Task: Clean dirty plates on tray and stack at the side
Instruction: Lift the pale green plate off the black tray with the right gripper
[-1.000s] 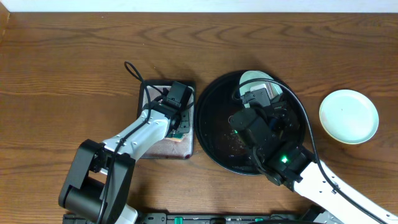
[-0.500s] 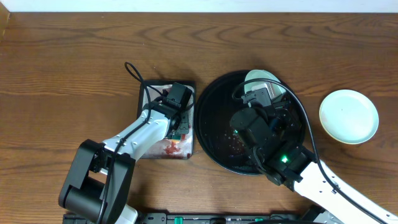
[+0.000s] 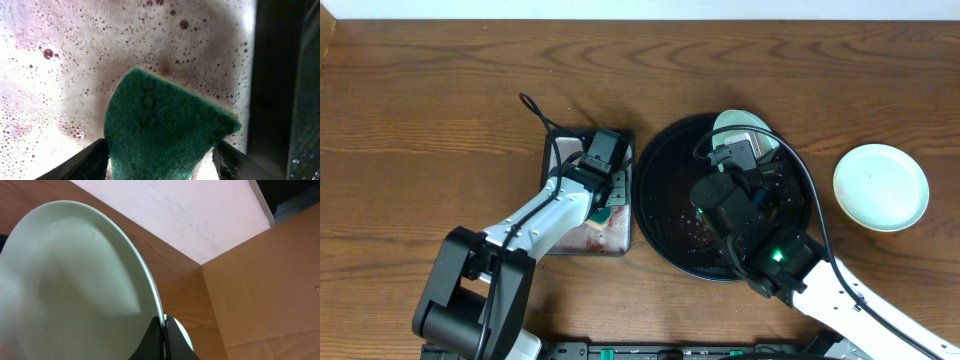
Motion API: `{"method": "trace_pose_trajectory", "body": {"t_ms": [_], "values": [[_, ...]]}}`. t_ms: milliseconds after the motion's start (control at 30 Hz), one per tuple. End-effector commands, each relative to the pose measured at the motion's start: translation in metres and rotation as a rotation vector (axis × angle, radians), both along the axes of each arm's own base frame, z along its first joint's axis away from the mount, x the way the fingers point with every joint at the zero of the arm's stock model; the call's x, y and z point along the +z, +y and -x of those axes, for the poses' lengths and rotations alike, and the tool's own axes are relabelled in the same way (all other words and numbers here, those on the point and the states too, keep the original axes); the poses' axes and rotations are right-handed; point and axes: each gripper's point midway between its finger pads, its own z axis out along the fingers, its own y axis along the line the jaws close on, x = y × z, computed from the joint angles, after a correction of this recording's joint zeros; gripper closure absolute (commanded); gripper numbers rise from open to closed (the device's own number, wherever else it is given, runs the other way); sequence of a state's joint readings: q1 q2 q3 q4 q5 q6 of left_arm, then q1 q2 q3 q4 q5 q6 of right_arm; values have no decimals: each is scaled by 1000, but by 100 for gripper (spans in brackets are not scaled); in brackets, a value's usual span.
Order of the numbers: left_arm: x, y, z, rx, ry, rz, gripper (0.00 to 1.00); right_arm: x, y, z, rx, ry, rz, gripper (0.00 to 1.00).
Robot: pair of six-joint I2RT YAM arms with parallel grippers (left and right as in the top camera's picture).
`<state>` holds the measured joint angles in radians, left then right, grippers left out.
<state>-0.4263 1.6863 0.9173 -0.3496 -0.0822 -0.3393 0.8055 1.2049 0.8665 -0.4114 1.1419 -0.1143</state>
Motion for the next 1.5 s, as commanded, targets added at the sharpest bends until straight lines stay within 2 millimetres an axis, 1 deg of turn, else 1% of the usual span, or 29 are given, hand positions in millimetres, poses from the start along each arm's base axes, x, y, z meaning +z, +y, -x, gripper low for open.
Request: {"method": "trace_pose_trajectory", "body": {"t_ms": [0,67,100,200,233,300,467,567,600,633,667,733,800,900,1067,1133,1267,1400,1433,1467], "values": [[-4,5,-1,3,-3,-19,32,12,-1,2,-13,-38,-10,99],[-9,6,1,3,16,-27,36,12,-1,2,-13,-38,-9,99],[-13,7,3,2,29,-33,40,12,-1,2,-13,-38,-9,99],[-18,9,9,2,55,-45,66,12,-1,2,-13,-38,-9,99],[-18,9,9,2,55,-45,76,12,-1,2,-13,-38,-9,99],[-17,9,8,2,53,-44,92,12,-1,2,-13,-38,-9,99],[-10,8,6,3,33,-35,93,12,-1,2,-13,-36,-7,99],[4,7,3,3,-6,-17,92,12,-1,2,-13,-36,-7,99],[11,6,2,3,-22,-10,83,12,-1,2,-13,-35,-6,99],[18,6,1,4,-36,-4,65,12,-1,2,-13,-36,-7,99],[25,6,2,4,-49,3,55,12,-1,2,-13,-36,-7,99],[39,7,5,4,-71,13,48,12,-1,2,-13,-35,-6,99],[49,9,9,15,-79,22,45,12,-1,2,-12,-35,-6,99],[55,13,16,46,-70,32,44,12,-1,2,-12,-36,-7,99],[49,19,31,90,-7,23,41,12,2,3,-2,-35,-7,99],[48,19,33,88,5,23,41,12,2,3,0,-34,-9,99],[47,19,35,88,10,20,40,10,5,3,19,-16,6,99],[47,19,35,88,10,20,39,12,5,2,21,-19,20,99],[47,19,35,88,10,20,39,10,11,1,48,-11,0,99],[47,19,35,88,10,20,39,9,12,1,59,1,14,99]]}}
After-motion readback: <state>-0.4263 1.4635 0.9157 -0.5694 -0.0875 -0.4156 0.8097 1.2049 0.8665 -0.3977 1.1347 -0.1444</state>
